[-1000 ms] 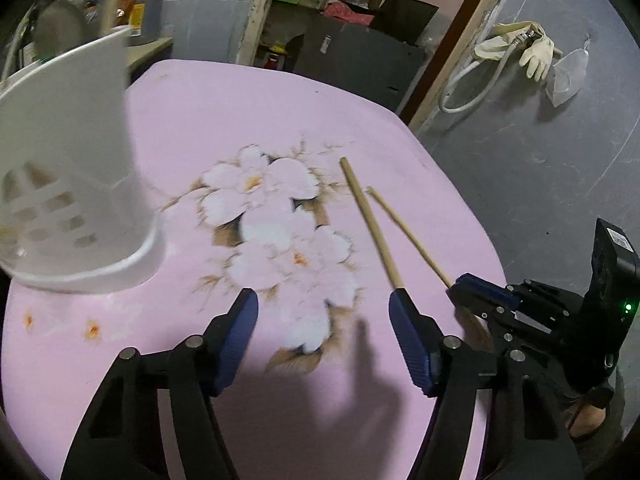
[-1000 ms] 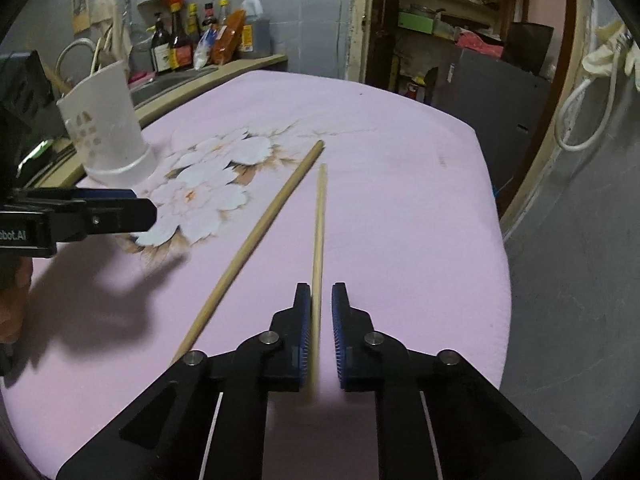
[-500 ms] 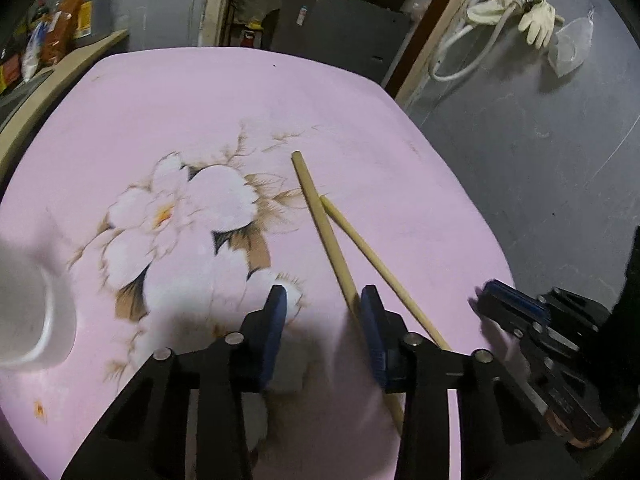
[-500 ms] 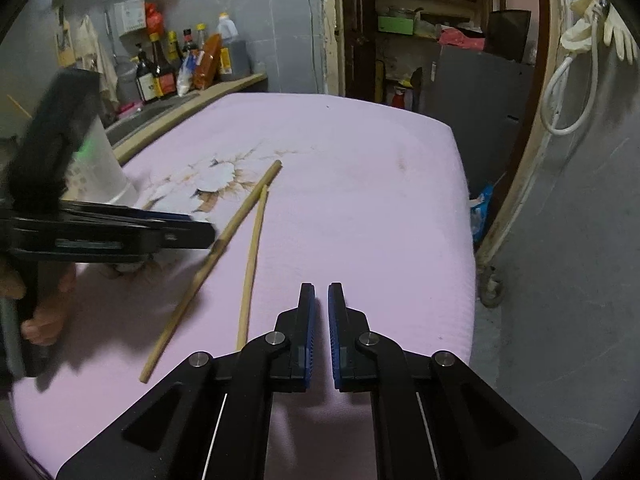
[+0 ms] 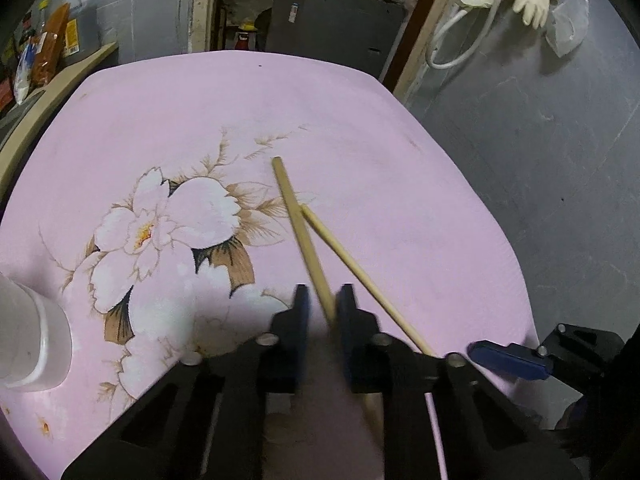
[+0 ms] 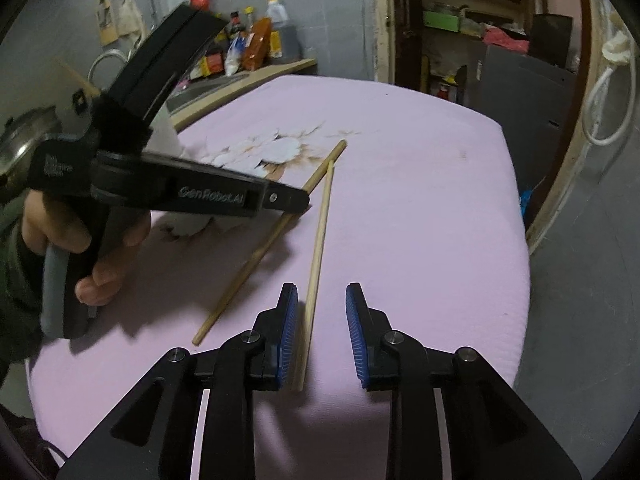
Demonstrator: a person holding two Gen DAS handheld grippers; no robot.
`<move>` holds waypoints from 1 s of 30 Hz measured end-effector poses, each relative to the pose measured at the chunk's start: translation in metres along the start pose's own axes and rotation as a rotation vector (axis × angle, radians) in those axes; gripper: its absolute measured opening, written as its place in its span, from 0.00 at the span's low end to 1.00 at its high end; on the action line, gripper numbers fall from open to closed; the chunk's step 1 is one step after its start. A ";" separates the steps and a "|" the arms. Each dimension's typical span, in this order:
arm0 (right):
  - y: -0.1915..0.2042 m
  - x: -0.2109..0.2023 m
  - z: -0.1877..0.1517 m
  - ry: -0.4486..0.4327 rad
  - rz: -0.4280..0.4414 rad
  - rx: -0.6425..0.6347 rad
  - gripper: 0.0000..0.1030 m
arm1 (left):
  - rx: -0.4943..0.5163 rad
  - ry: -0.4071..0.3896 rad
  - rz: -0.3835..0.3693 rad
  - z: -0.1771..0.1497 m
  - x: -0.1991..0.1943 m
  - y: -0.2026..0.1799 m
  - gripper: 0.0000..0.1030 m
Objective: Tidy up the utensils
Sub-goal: 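Grasp a wooden chopstick with the left tool while the right grasps the other chopstick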
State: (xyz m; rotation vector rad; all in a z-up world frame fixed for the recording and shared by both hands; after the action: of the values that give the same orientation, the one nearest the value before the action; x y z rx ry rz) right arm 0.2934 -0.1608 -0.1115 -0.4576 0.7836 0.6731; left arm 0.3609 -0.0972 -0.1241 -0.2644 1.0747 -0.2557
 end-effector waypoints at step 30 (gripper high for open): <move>-0.029 0.046 0.040 0.118 0.045 -0.008 0.20 | -0.022 0.048 -0.026 -0.039 -0.039 0.031 0.09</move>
State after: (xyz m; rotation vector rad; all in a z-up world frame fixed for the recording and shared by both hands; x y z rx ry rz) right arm 0.3575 -0.1396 -0.1178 -0.4912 0.9046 0.6955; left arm 0.3113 -0.0581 -0.1196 -0.2931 1.1228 -0.2749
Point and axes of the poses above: each gripper's, at about its wrist camera, not at the fingertips, and x roughly the way its jaws point, y to its left, z to its top, the point moved 10 cm from there along x, roughly the way its jaws point, and after that the axes turned 15 degrees about -x, right-handed, at the moved point
